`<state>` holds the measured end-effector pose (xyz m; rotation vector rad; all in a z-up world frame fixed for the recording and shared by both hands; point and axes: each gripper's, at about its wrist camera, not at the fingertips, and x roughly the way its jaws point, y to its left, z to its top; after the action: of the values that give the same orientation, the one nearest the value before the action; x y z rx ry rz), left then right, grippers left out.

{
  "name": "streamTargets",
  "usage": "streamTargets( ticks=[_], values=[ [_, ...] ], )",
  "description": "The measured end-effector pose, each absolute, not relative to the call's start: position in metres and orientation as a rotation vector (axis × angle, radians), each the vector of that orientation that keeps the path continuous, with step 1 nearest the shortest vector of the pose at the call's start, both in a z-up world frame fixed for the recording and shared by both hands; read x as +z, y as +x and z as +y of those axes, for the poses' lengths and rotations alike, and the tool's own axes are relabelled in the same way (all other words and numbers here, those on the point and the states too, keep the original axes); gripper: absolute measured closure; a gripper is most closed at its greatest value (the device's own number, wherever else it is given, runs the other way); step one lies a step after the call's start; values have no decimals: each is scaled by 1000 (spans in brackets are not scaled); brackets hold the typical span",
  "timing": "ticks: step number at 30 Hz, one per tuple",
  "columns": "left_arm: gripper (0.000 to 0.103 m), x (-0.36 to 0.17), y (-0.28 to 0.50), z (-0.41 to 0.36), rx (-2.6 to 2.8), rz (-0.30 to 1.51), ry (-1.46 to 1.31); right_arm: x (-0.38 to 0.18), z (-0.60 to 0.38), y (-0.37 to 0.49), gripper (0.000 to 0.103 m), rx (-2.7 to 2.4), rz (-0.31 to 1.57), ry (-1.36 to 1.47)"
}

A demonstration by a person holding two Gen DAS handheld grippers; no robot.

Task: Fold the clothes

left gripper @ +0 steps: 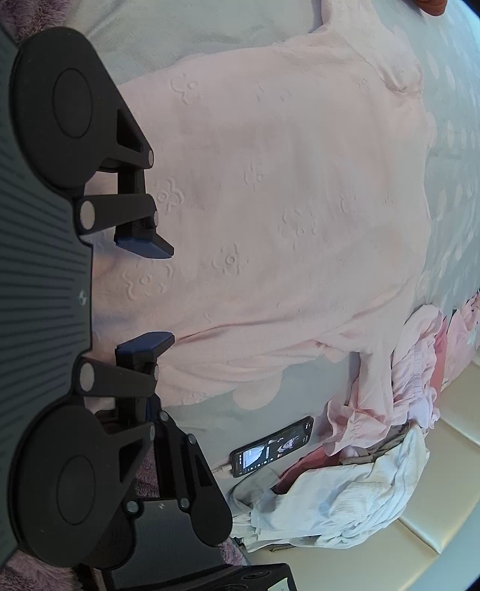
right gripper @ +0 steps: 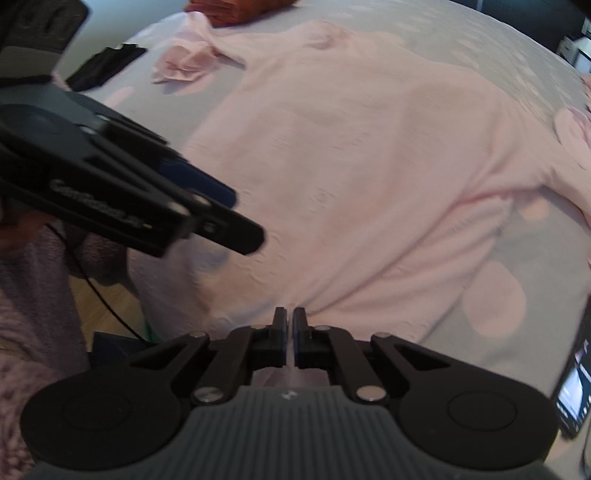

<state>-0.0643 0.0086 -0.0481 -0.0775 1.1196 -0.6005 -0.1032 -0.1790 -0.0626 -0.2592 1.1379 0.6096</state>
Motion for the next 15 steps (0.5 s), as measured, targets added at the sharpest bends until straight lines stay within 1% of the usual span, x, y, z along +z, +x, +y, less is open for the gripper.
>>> streamTargets(
  ticks=[3,7,9,15],
  values=[
    [59,-49,-62,9,-628,1123,-113,-60,-176,-104,91,650,1135,-248],
    [58,-48,-60,-1,-676,1130,-115,-56,-171,-104,89,703,1130,-234],
    [58,-48,-60,-8,-698,1136,-101,-54,-171,-105,83,708,1131,-237],
    [60,-46,-64,-31,-789,1155,-64,-41,-186,-114,82,588,1148,-348]
  ],
)
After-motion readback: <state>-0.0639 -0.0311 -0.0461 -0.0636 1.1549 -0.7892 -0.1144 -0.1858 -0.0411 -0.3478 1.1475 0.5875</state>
